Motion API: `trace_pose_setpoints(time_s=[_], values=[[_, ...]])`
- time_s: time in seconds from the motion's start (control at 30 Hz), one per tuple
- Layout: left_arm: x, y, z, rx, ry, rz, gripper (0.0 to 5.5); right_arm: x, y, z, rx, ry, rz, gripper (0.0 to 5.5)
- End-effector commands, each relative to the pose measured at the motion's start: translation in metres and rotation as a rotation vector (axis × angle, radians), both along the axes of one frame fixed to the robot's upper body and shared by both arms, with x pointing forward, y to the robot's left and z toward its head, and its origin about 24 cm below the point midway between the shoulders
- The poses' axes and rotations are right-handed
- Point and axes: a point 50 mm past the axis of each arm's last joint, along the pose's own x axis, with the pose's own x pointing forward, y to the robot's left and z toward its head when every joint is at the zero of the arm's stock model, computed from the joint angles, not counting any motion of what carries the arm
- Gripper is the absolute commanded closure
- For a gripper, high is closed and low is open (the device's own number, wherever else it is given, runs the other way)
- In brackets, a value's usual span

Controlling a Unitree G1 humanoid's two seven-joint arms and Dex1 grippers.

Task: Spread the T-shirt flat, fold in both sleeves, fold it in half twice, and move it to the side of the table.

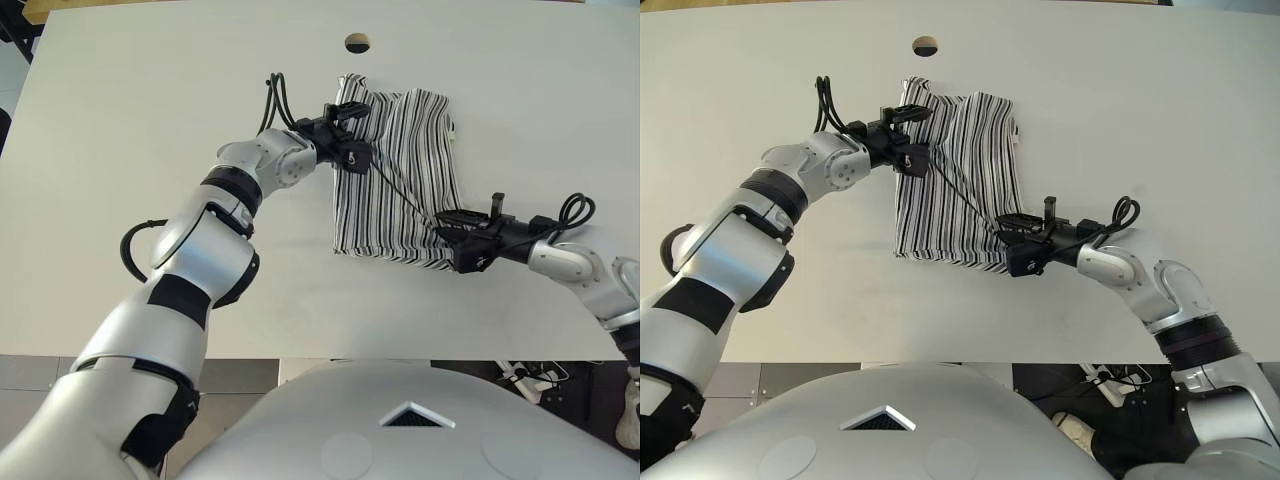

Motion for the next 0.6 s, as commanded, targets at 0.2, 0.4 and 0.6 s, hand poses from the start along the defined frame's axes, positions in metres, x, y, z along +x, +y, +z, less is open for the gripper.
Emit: trace_pose_setpoints(time_s=[0.2,0.4,0.6], values=[[-0.035,0.015,-0.024,-0.070,0.154,-0.137,2.39,0.018,0.036,0.046,0.443,-0.126,-0.076,4.19],[-0.022,0.023,0.054,-0.544,-0.179,-0.152,2.39,0.017,0.014,0.082,0.592,-0.233,-0.113,4.19],[-0.065,0.099,0.099,-0.642,-0.365,-0.036,2.47,0.005,-0.033,0.048,0.272,-0.262,-0.153,3.88]])
